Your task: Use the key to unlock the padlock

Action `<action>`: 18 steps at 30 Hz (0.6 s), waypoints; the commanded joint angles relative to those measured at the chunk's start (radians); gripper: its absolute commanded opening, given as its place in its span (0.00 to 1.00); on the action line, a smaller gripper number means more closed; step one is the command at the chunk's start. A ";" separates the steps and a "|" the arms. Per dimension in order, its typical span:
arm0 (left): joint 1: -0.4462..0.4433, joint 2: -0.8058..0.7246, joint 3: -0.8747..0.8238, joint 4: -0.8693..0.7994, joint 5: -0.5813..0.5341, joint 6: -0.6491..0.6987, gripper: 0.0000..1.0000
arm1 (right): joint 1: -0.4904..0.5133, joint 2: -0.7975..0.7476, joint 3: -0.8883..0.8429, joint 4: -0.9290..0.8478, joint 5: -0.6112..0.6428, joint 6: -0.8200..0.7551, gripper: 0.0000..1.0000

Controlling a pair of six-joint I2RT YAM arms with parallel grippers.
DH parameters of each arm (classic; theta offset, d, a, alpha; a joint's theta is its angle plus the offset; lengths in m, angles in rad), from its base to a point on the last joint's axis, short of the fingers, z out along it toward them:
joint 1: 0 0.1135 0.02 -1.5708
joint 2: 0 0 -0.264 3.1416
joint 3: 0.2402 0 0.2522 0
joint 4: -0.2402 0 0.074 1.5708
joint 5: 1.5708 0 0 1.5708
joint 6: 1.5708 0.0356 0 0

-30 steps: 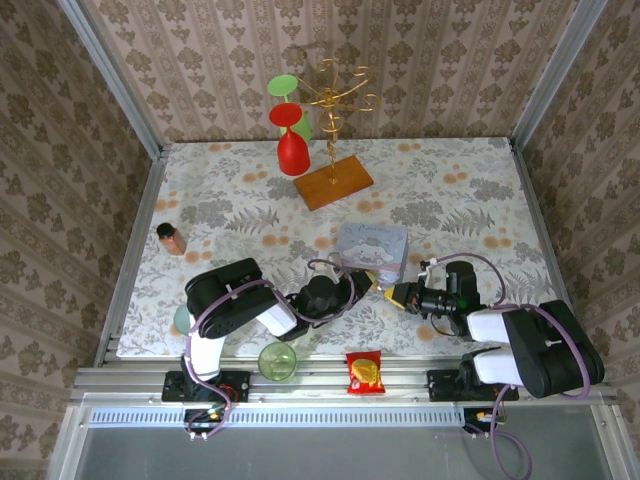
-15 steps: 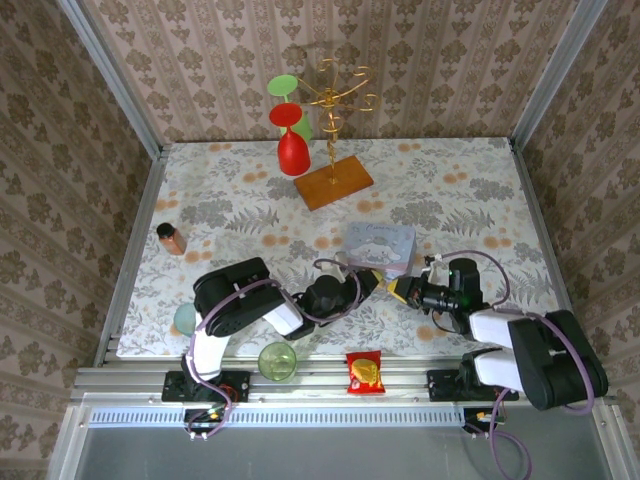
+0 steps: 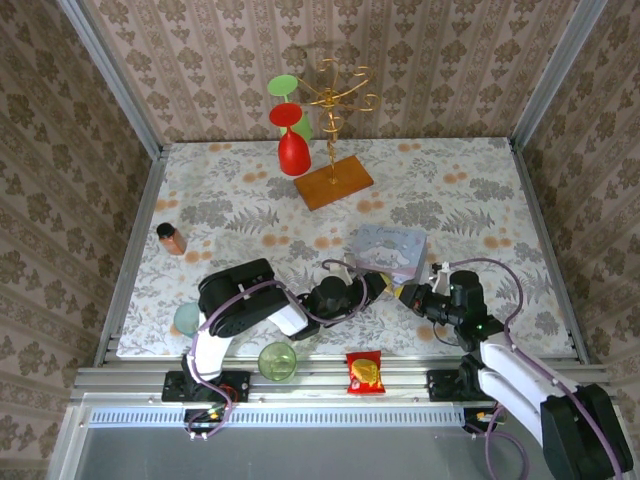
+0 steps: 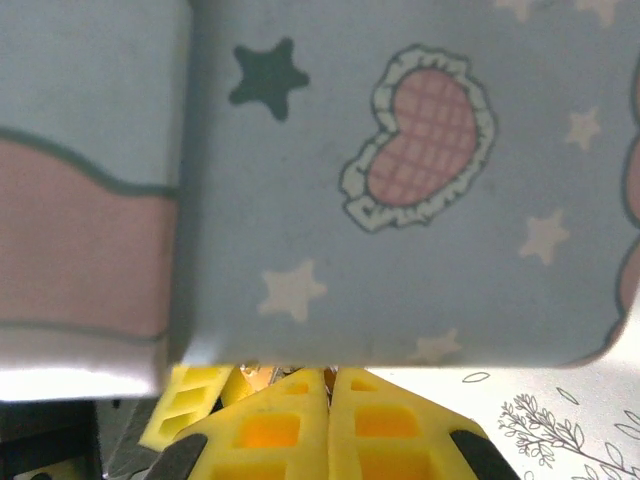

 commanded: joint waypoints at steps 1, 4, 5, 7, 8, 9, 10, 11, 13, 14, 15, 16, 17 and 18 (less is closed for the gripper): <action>-0.023 0.023 0.010 0.021 0.050 -0.008 0.19 | 0.100 0.040 0.022 0.058 0.090 -0.050 0.00; -0.026 0.023 0.006 0.020 0.045 -0.002 0.18 | 0.180 0.045 0.034 0.081 0.188 -0.050 0.00; -0.026 0.023 0.004 0.020 0.044 0.000 0.15 | 0.183 0.043 0.031 0.085 0.208 -0.041 0.00; -0.026 0.027 0.000 0.019 0.041 -0.002 0.11 | 0.184 0.037 0.021 0.086 0.237 -0.033 0.00; -0.026 0.032 0.001 0.020 0.043 -0.002 0.11 | 0.183 0.037 0.016 0.087 0.257 -0.025 0.00; -0.026 0.037 0.001 0.020 0.045 -0.004 0.10 | 0.185 0.044 0.015 0.097 0.258 -0.023 0.00; -0.027 0.042 0.003 0.024 0.044 -0.008 0.10 | 0.186 0.052 0.017 0.101 0.257 -0.023 0.00; -0.027 0.048 0.007 0.025 0.045 -0.010 0.10 | 0.187 0.060 0.022 0.100 0.261 -0.024 0.00; -0.027 0.057 0.014 0.028 0.048 -0.014 0.10 | 0.196 0.070 0.030 0.097 0.269 -0.038 0.00; -0.028 0.057 0.018 0.027 0.053 -0.009 0.10 | 0.210 0.067 0.039 0.073 0.292 -0.054 0.00; -0.026 0.055 0.019 0.027 0.052 -0.005 0.12 | 0.233 0.058 0.050 0.045 0.323 -0.077 0.00; -0.025 0.054 0.019 0.026 0.054 0.003 0.13 | 0.260 0.047 0.058 0.017 0.365 -0.104 0.00; -0.022 0.051 0.016 0.021 0.052 0.010 0.15 | 0.288 0.031 0.065 -0.015 0.418 -0.130 0.00; -0.022 0.050 0.012 0.021 0.048 0.015 0.16 | 0.307 0.016 0.062 -0.018 0.453 -0.147 0.00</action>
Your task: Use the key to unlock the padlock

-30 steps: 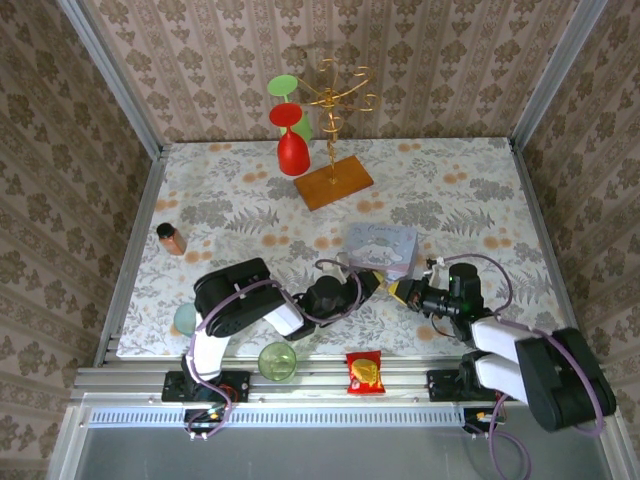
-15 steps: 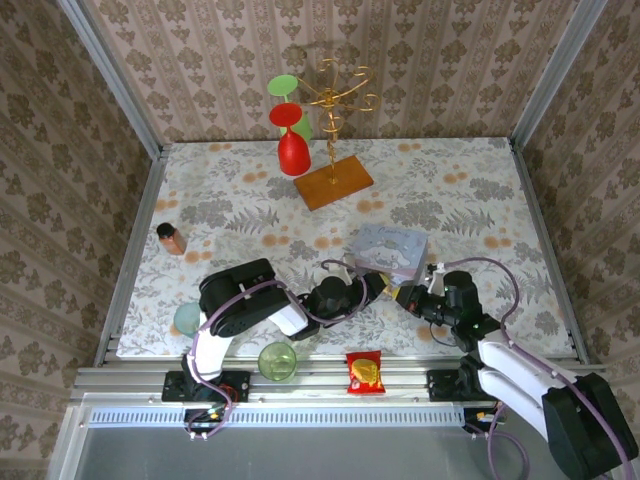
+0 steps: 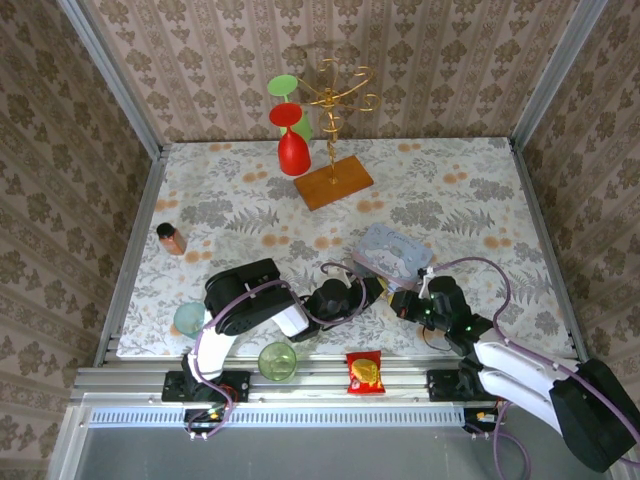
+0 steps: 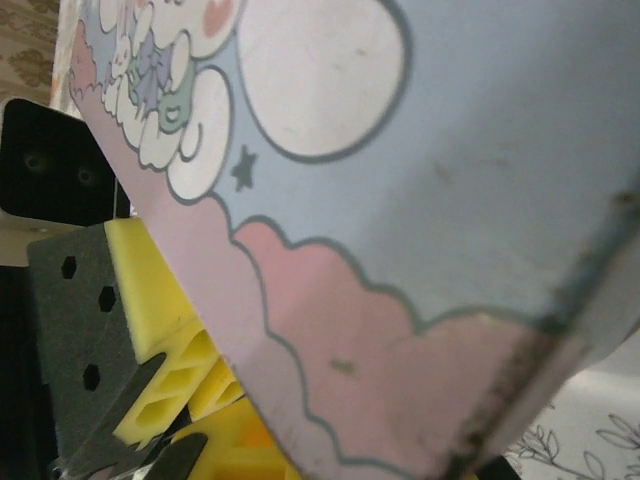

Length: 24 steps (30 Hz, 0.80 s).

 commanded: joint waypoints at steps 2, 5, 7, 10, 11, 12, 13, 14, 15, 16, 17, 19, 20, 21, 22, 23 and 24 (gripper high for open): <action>-0.018 0.015 0.010 0.039 0.059 0.016 0.14 | 0.061 -0.054 0.022 0.029 0.155 -0.091 0.00; -0.015 0.023 0.007 0.038 0.065 0.020 0.10 | 0.073 -0.056 -0.004 0.078 0.175 -0.114 0.00; -0.017 0.027 0.018 0.034 0.074 0.022 0.08 | 0.088 -0.043 -0.005 0.115 0.179 -0.138 0.00; -0.018 0.026 0.020 0.038 0.073 0.014 0.08 | 0.096 -0.013 0.000 0.160 0.176 -0.141 0.00; -0.018 0.022 0.017 0.038 0.071 0.017 0.08 | 0.096 0.000 0.008 0.165 0.167 -0.133 0.00; -0.018 0.018 0.014 0.039 0.068 0.018 0.08 | 0.095 0.019 0.020 0.168 0.145 -0.122 0.00; -0.017 0.014 0.013 0.040 0.068 0.018 0.05 | 0.095 0.040 0.038 0.159 0.117 -0.115 0.00; -0.015 0.010 0.009 0.042 0.066 0.019 0.04 | 0.095 0.060 0.061 0.137 0.086 -0.103 0.00; -0.015 0.004 0.004 0.044 0.064 0.018 0.03 | 0.095 0.071 0.074 0.124 0.061 -0.093 0.01; -0.012 -0.004 -0.002 0.043 0.061 0.021 0.03 | 0.093 0.067 0.083 0.095 0.055 -0.092 0.05; -0.010 -0.010 -0.010 0.042 0.057 0.023 0.01 | 0.094 0.051 0.095 0.029 0.075 -0.101 0.11; -0.003 -0.024 -0.023 0.041 0.056 0.031 0.00 | 0.093 0.002 0.124 -0.128 0.153 -0.162 0.19; -0.001 -0.029 -0.034 0.041 0.053 0.033 0.00 | 0.093 -0.012 0.136 -0.202 0.208 -0.195 0.22; 0.004 -0.031 -0.045 0.045 0.049 0.029 0.00 | 0.087 -0.011 0.147 -0.251 0.256 -0.213 0.25; 0.009 -0.035 -0.052 0.046 0.052 0.032 0.00 | 0.073 0.005 0.151 -0.256 0.257 -0.219 0.27; 0.014 -0.042 -0.060 0.045 0.055 0.039 0.00 | 0.059 0.039 0.144 -0.196 0.210 -0.230 0.28; 0.018 -0.050 -0.069 0.045 0.055 0.040 0.00 | 0.058 0.076 0.151 -0.165 0.193 -0.230 0.29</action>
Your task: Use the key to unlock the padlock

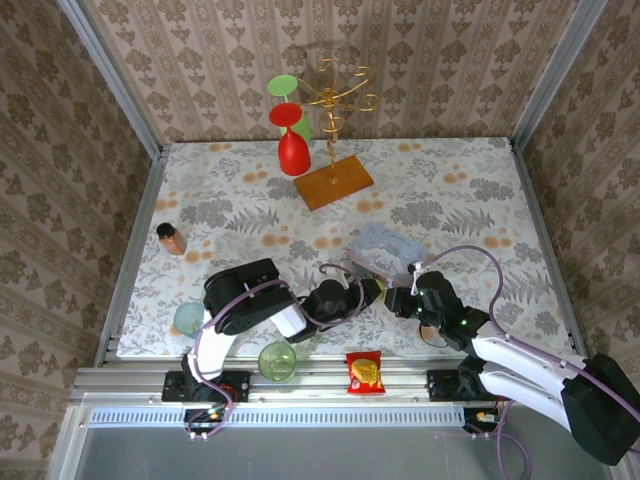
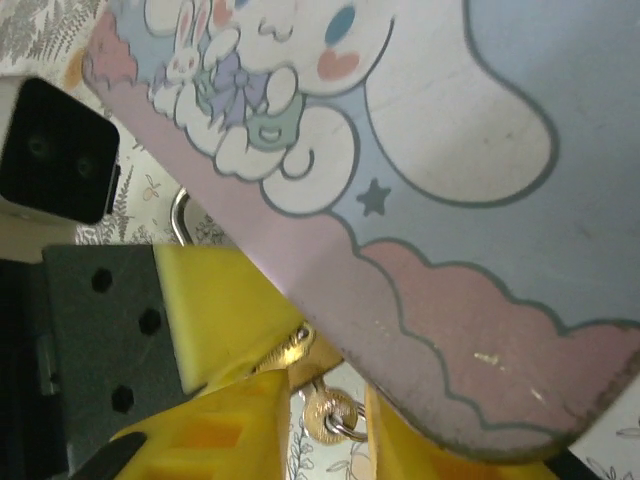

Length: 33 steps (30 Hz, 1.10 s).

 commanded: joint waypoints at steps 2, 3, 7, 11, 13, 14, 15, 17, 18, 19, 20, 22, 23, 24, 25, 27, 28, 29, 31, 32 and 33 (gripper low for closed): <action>0.018 -0.060 -0.044 0.020 0.041 0.022 0.00 | -0.016 0.116 0.061 0.001 0.028 -0.072 0.28; 0.022 -0.068 -0.049 0.019 0.050 0.021 0.00 | -0.013 0.143 0.069 0.023 0.028 -0.093 0.27; 0.039 -0.100 -0.075 0.016 0.070 0.019 0.00 | -0.009 0.182 0.062 0.119 0.017 -0.199 0.19; 0.061 -0.103 -0.092 0.017 0.084 0.020 0.00 | -0.016 0.122 0.055 0.146 0.009 -0.236 0.20; 0.070 -0.104 -0.097 0.016 0.091 0.024 0.00 | 0.002 0.074 0.064 0.100 0.006 -0.271 0.19; 0.075 -0.105 -0.092 0.015 0.100 0.029 0.00 | 0.030 0.054 0.072 0.060 0.045 -0.293 0.17; 0.078 -0.103 -0.088 0.013 0.111 0.032 0.00 | 0.055 0.046 0.065 0.069 0.070 -0.309 0.15; 0.083 -0.100 -0.086 0.014 0.119 0.026 0.00 | 0.109 0.079 0.060 0.106 0.137 -0.343 0.14; 0.084 -0.100 -0.089 0.014 0.121 0.027 0.00 | 0.121 0.117 0.076 0.110 0.148 -0.354 0.17; 0.087 -0.101 -0.092 0.013 0.121 0.026 0.00 | 0.131 0.149 0.097 0.101 0.147 -0.364 0.21; 0.089 -0.103 -0.099 0.014 0.121 0.023 0.00 | 0.152 0.187 0.119 0.090 0.150 -0.381 0.24; 0.095 -0.103 -0.103 0.013 0.131 0.021 0.00 | 0.205 0.227 0.134 0.100 0.198 -0.413 0.28; 0.096 -0.105 -0.104 0.013 0.136 0.019 0.00 | 0.224 0.236 0.136 0.104 0.224 -0.414 0.30; 0.098 -0.106 -0.108 0.014 0.136 0.017 0.00 | 0.231 0.240 0.132 0.114 0.229 -0.416 0.33; 0.102 -0.106 -0.112 0.014 0.137 0.016 0.00 | 0.234 0.243 0.132 0.115 0.235 -0.418 0.35; 0.107 -0.111 -0.117 0.015 0.138 0.017 0.00 | 0.248 0.256 0.140 0.100 0.262 -0.432 0.39; 0.107 -0.115 -0.117 0.014 0.138 0.020 0.00 | 0.255 0.264 0.144 0.101 0.262 -0.436 0.39; 0.107 -0.117 -0.115 0.014 0.137 0.021 0.00 | 0.265 0.272 0.148 0.097 0.275 -0.439 0.39; 0.107 -0.120 -0.115 0.014 0.137 0.018 0.00 | 0.291 0.295 0.155 0.092 0.308 -0.446 0.39; 0.109 -0.121 -0.117 0.016 0.137 0.016 0.00 | 0.308 0.306 0.156 0.097 0.326 -0.449 0.39; 0.110 -0.124 -0.120 0.016 0.138 0.017 0.00 | 0.318 0.321 0.160 0.097 0.348 -0.449 0.39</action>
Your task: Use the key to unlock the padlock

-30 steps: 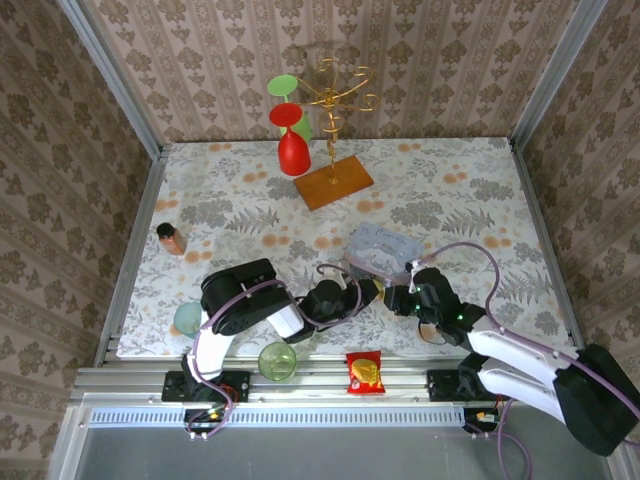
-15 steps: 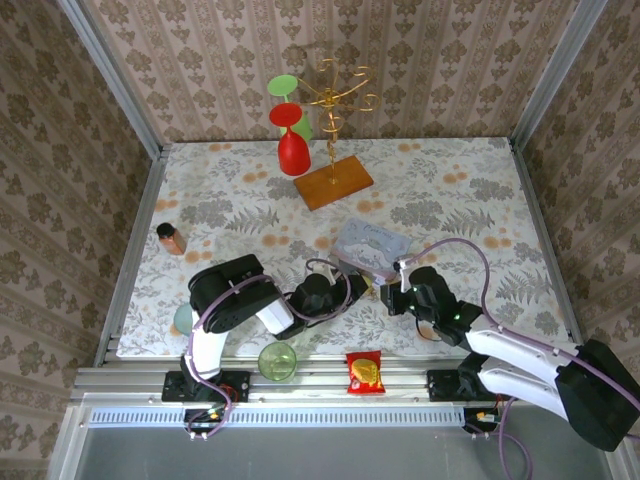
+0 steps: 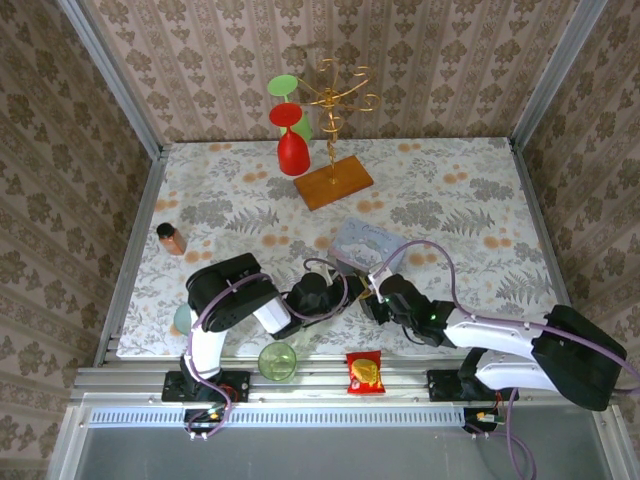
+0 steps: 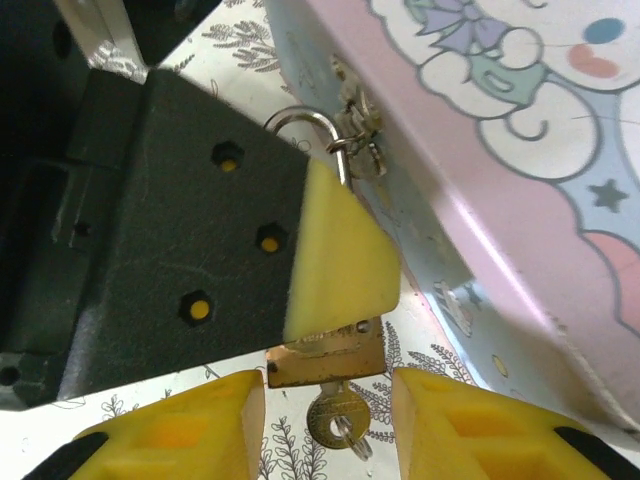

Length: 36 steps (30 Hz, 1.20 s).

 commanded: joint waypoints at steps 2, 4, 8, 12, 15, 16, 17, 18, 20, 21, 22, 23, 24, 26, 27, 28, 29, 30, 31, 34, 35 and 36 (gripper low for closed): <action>0.006 -0.048 -0.018 0.028 0.012 0.016 0.00 | 0.043 0.056 0.034 0.009 0.125 -0.034 0.37; 0.008 -0.048 -0.017 0.028 0.014 0.012 0.00 | 0.053 0.080 0.044 0.006 0.148 -0.031 0.36; 0.006 -0.051 -0.018 0.027 0.019 0.012 0.00 | 0.066 0.120 0.053 0.026 0.171 -0.043 0.31; -0.008 -0.037 -0.001 0.027 0.025 0.000 0.00 | 0.072 0.115 0.037 0.087 0.178 -0.056 0.25; -0.018 -0.031 0.008 0.030 0.022 -0.010 0.00 | 0.077 0.132 0.055 0.100 0.159 -0.071 0.17; -0.020 -0.030 0.007 0.029 0.021 -0.012 0.00 | 0.076 0.143 0.066 0.102 0.150 -0.074 0.14; -0.023 -0.031 0.008 0.032 0.018 -0.016 0.00 | 0.076 0.157 0.079 0.091 0.134 -0.077 0.11; -0.025 -0.034 0.008 0.034 0.018 -0.018 0.00 | 0.074 0.169 0.091 0.085 0.116 -0.075 0.11; -0.026 -0.047 0.010 0.029 0.019 -0.007 0.04 | 0.073 0.178 0.089 0.097 0.082 -0.058 0.10; -0.026 -0.052 0.007 0.029 0.017 -0.007 0.05 | 0.068 0.172 0.076 0.116 0.055 -0.041 0.09; -0.025 -0.054 0.005 0.029 0.016 -0.008 0.06 | 0.060 0.163 0.060 0.137 0.033 -0.022 0.09; -0.024 -0.056 0.002 0.029 0.016 -0.009 0.07 | 0.046 0.151 0.036 0.162 0.000 -0.001 0.09; -0.022 -0.055 -0.002 0.030 0.016 -0.011 0.10 | 0.029 0.137 0.016 0.185 -0.041 0.019 0.08; -0.017 -0.054 -0.009 0.031 0.020 -0.008 0.17 | -0.014 0.103 -0.016 0.205 -0.124 0.060 0.08; -0.015 -0.059 -0.019 0.028 0.016 0.001 0.21 | -0.039 0.080 -0.035 0.217 -0.173 0.080 0.08; -0.011 -0.063 -0.028 0.029 0.011 0.007 0.23 | -0.060 0.060 -0.049 0.220 -0.215 0.097 0.08; -0.005 -0.073 -0.047 0.027 0.003 0.022 0.26 | -0.086 0.040 -0.063 0.217 -0.265 0.116 0.08; 0.001 -0.086 -0.065 0.018 -0.007 0.039 0.27 | -0.112 0.021 -0.074 0.216 -0.320 0.131 0.08; 0.008 -0.097 -0.080 0.011 -0.017 0.052 0.28 | -0.130 0.010 -0.085 0.219 -0.358 0.146 0.08; 0.027 -0.130 -0.096 -0.052 -0.016 0.105 0.31 | -0.153 -0.012 -0.107 0.211 -0.400 0.167 0.08; 0.030 -0.138 -0.094 -0.074 -0.013 0.122 0.32 | -0.154 -0.011 -0.109 0.203 -0.408 0.172 0.08; 0.033 -0.147 -0.088 -0.100 -0.008 0.142 0.32 | -0.154 -0.009 -0.109 0.200 -0.413 0.177 0.08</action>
